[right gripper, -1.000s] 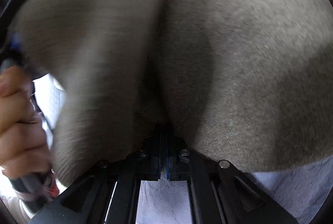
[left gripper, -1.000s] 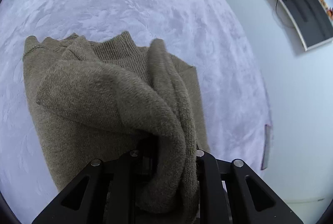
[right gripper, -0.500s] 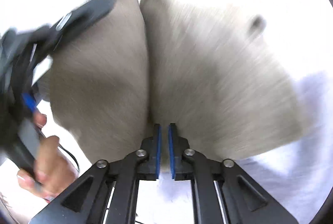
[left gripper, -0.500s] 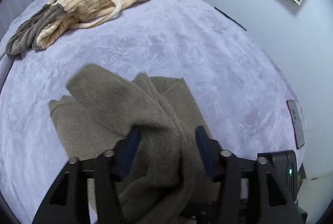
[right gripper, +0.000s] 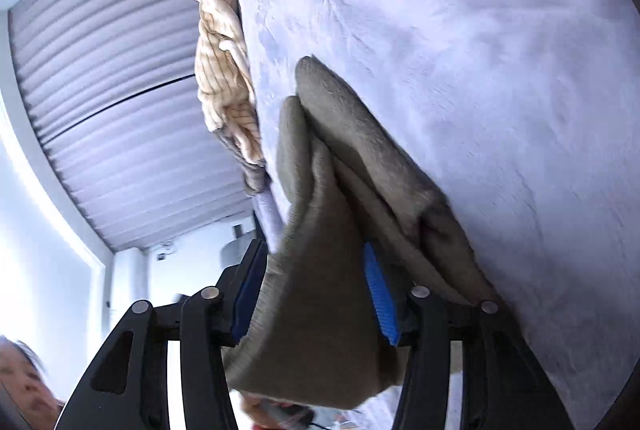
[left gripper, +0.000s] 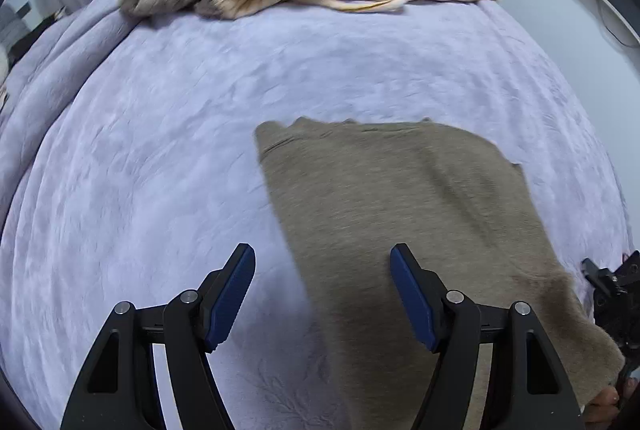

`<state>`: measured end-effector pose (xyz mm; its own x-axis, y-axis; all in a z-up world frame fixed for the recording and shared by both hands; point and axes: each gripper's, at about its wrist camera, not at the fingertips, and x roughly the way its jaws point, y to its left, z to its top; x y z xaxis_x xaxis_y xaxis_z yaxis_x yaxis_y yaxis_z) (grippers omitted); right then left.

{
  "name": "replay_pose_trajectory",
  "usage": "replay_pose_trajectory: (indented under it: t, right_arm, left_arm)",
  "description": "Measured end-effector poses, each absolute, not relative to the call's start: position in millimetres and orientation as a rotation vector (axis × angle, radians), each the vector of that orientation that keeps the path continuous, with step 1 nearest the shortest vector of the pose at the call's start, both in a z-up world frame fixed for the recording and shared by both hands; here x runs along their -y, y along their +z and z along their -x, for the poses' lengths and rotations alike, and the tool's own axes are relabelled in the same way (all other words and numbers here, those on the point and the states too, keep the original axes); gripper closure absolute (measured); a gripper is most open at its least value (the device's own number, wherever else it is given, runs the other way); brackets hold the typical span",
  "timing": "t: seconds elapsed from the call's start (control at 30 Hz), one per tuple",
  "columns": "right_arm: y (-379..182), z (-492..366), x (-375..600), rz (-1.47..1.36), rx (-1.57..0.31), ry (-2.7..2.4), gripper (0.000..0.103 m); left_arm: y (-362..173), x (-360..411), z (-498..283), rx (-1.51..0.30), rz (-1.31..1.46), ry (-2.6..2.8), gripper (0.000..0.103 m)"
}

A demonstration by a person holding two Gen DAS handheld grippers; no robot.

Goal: Fold small clothes
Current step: 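Fold the held sweater over and lay it down, opening the right gripper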

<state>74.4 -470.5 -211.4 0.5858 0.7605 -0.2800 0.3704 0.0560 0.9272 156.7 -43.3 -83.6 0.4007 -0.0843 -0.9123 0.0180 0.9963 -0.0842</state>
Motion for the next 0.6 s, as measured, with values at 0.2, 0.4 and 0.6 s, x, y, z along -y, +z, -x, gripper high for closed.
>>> replay_pose_trajectory:
  t: [0.2,0.4,0.6]
  right_arm:
    - [-185.0,-115.4,413.1,-1.318,-1.123,0.467,0.046]
    - [-152.3,-163.2,354.7,-0.756,-1.297,0.454,0.084]
    - [-96.3,-158.4,329.8,-0.485,-1.113,0.436,0.089]
  left_arm:
    - [-97.7,27.8,-151.6,-1.146,0.137,-0.049,0.032]
    - [-93.6,33.6,-150.9,-1.141,0.104,-0.031,0.032]
    - [-80.1,47.1,-145.9,-1.096,0.017,-0.052,0.032]
